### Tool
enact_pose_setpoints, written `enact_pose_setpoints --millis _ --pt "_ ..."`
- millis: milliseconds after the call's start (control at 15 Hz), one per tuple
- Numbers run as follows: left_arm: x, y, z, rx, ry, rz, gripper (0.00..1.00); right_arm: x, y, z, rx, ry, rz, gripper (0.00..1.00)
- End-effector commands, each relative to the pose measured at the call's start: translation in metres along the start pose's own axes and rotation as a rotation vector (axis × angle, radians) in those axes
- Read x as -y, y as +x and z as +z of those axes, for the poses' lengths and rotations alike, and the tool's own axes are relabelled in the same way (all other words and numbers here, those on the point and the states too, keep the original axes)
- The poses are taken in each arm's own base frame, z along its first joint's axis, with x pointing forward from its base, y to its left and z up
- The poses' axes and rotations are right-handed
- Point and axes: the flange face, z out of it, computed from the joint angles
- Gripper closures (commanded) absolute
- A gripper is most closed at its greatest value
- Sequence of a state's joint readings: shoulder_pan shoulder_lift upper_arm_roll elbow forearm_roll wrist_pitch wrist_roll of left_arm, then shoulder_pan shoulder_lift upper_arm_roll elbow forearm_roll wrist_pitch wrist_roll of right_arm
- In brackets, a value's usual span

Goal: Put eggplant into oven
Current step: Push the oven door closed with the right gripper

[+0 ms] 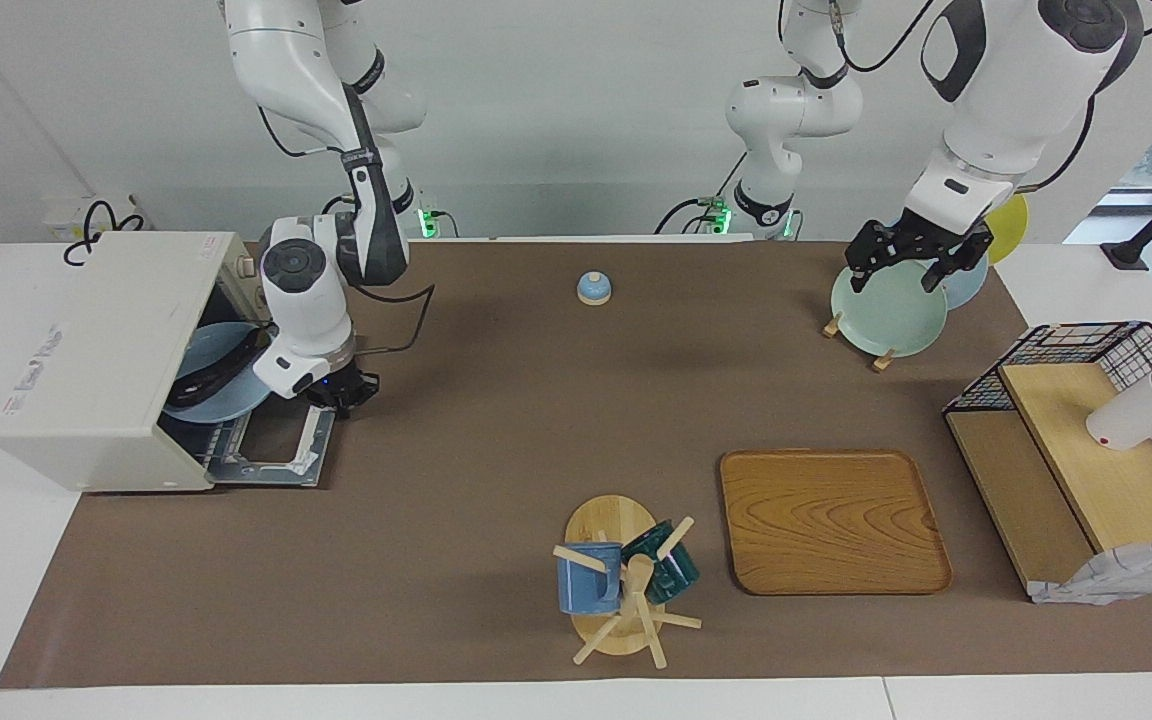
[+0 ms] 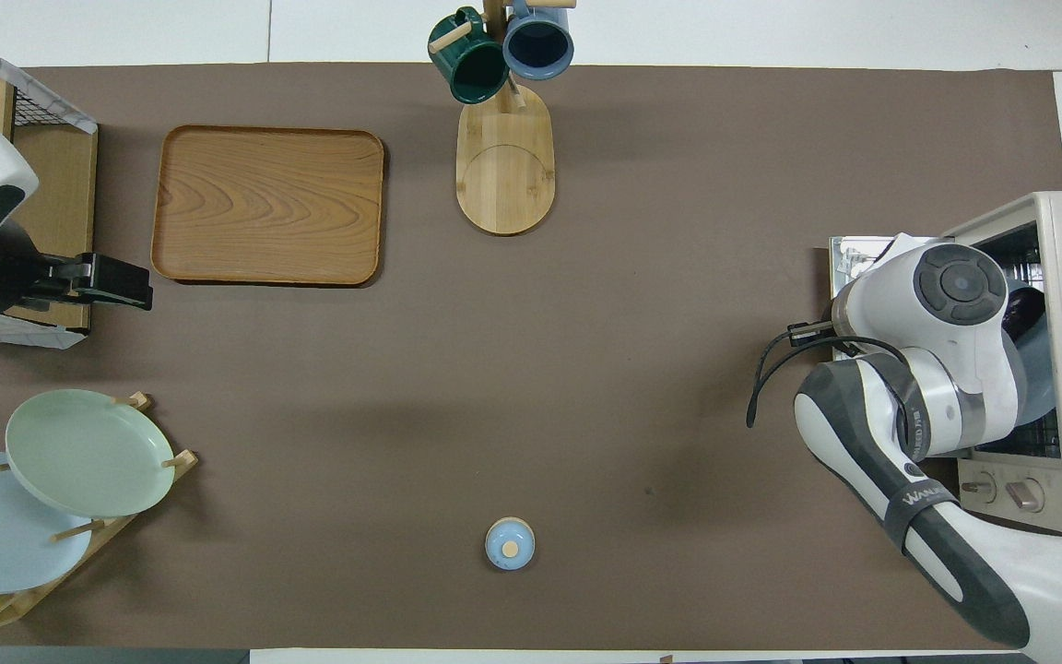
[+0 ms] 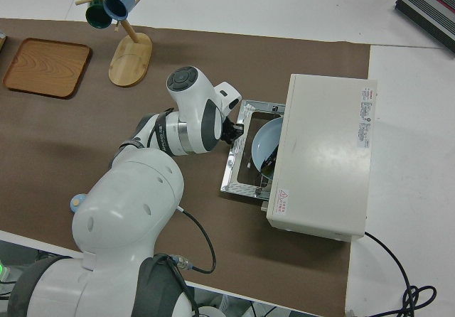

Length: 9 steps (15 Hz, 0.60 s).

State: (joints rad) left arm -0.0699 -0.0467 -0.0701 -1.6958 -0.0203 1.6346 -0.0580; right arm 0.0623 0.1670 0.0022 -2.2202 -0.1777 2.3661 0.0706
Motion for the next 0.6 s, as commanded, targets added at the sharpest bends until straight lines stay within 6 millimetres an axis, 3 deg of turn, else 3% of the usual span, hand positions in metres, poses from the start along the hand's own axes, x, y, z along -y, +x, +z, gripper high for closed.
enact_pose_setpoints --millis 0,533 --pt "0.002 -0.002 -0.004 -0.003 0.019 -0.007 0.00 -0.003 -0.003 0.001 -0.005 0.002 0.001 1.00" --pt "0.002 -0.002 -0.003 -0.002 0.019 -0.007 0.00 -0.011 0.001 -0.009 0.049 -0.103 -0.079 1.00"
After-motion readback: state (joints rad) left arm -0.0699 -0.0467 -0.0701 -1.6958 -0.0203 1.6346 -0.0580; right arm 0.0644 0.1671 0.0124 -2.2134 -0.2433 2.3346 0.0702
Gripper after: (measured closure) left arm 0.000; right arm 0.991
